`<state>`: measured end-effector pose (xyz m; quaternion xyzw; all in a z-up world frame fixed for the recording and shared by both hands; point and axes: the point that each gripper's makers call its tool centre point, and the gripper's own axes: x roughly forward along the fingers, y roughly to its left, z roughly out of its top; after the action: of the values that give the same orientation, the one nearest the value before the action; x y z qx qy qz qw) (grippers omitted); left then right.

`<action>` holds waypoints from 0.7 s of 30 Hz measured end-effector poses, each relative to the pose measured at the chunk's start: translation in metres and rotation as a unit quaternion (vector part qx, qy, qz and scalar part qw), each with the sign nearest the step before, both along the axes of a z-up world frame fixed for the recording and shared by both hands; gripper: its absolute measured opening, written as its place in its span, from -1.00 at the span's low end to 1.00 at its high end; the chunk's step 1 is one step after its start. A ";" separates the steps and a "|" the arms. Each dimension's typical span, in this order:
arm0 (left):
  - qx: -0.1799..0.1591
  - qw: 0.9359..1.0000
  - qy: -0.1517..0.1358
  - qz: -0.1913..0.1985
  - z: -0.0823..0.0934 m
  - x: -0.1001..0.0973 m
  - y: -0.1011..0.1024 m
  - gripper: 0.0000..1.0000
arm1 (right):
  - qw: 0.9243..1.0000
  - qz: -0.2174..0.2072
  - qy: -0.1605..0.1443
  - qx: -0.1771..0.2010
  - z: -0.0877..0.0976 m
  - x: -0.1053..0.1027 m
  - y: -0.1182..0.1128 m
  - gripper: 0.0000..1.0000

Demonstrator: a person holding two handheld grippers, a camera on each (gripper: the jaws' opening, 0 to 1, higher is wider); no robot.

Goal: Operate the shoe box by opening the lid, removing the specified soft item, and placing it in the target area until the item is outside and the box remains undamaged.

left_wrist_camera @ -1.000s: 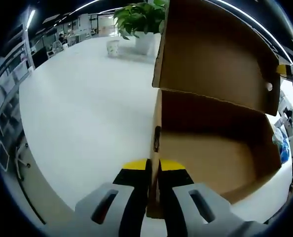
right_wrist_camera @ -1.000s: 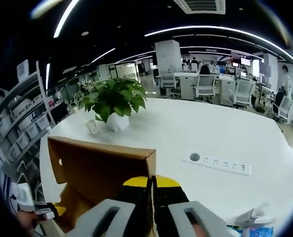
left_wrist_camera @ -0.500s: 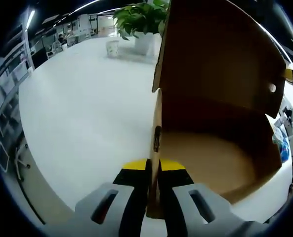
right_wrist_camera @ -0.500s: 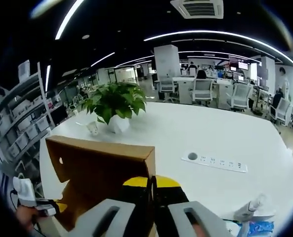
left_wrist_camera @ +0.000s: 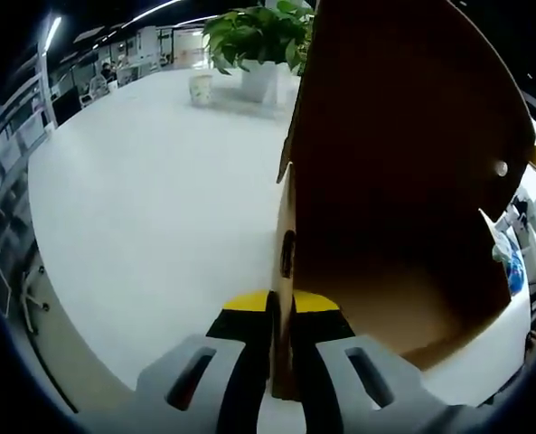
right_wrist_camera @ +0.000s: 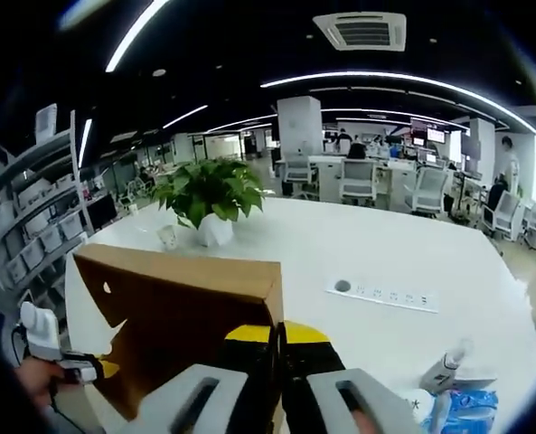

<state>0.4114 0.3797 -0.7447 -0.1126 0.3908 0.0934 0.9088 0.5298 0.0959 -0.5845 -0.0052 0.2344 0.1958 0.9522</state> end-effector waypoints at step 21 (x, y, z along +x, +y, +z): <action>-0.032 0.999 -0.004 -0.033 0.000 0.000 -0.002 -0.86 | 1.000 -0.010 0.011 0.011 -0.018 -0.028 -0.012 -1.00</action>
<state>0.4114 0.3780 -0.7442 -0.1295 0.3935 0.0506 0.9088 0.5017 0.0841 -0.6024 0.0095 0.2433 0.1891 0.9513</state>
